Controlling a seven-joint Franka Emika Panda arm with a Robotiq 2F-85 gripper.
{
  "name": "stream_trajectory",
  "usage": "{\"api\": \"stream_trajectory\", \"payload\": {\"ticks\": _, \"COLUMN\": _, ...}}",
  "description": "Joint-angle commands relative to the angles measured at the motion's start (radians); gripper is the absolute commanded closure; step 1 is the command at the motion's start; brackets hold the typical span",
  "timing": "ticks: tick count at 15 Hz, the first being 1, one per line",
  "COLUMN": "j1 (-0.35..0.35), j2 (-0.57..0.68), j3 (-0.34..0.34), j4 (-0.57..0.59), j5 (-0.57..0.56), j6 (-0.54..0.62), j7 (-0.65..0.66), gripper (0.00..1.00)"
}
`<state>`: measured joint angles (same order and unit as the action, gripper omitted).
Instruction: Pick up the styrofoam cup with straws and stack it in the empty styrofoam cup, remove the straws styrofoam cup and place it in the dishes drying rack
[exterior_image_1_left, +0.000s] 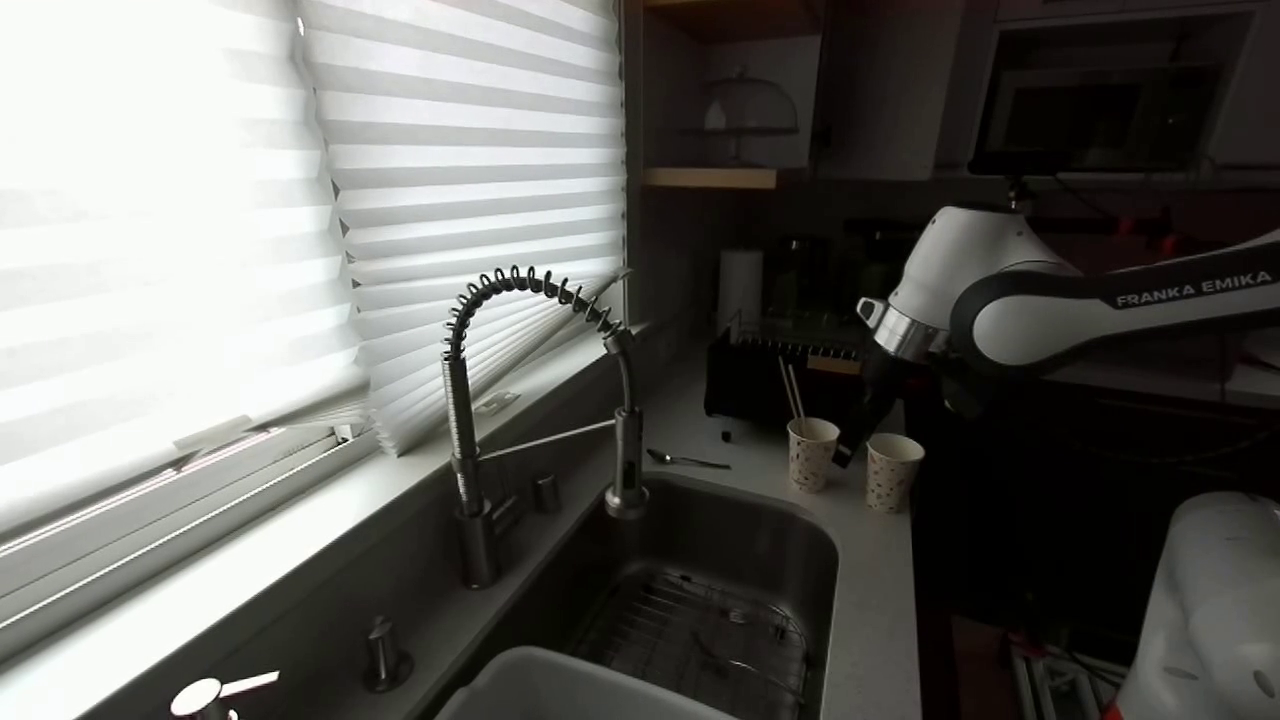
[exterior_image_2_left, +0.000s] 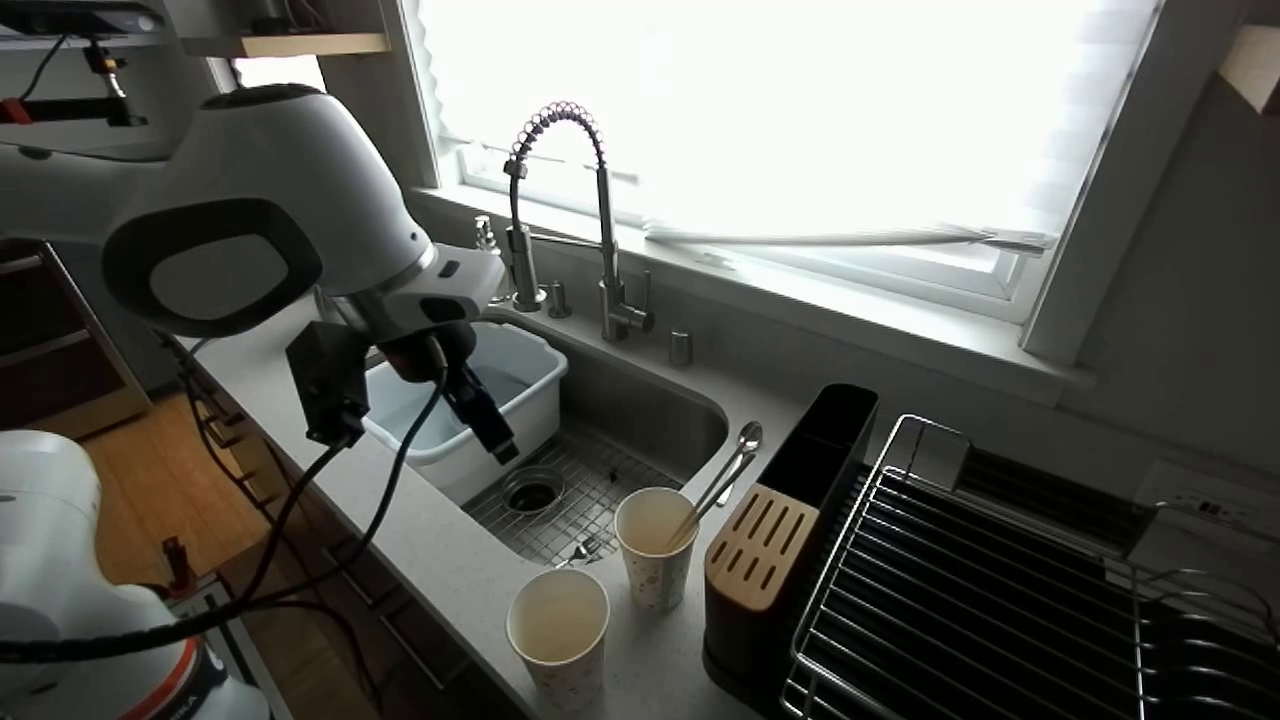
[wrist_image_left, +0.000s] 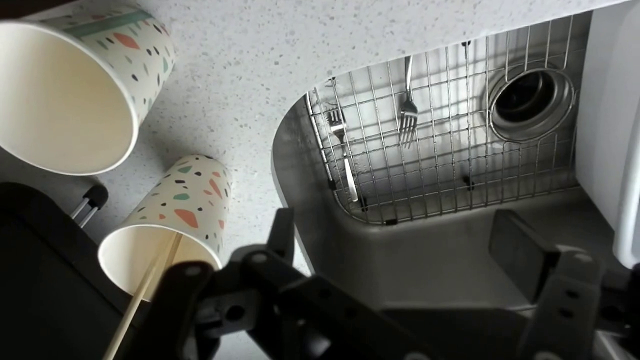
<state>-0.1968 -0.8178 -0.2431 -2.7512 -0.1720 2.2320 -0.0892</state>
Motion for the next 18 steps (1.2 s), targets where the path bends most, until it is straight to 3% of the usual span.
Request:
{"api": "stream_trajectory", "payload": {"ticks": 1, "j1": -0.002, "j2": 0.017, "j3": -0.020, "j4": 0.003, "j5": 0.015, "j6": -0.001, "j7": -0.065, "gripper": 0.00}}
{"api": "stream_trajectory", "payload": {"ticks": 11, "j1": -0.055, "j2": 0.120, "j3": -0.076, "j4": 0.023, "j5": -0.017, "j6": 0.027, "j7": -0.181, "gripper": 0.00}}
{"api": "stream_trajectory", "payload": {"ticks": 18, "j1": -0.119, "j2": 0.154, "j3": -0.084, "j4": 0.034, "j5": -0.037, "j6": 0.142, "j7": -0.171, "gripper": 0.00}}
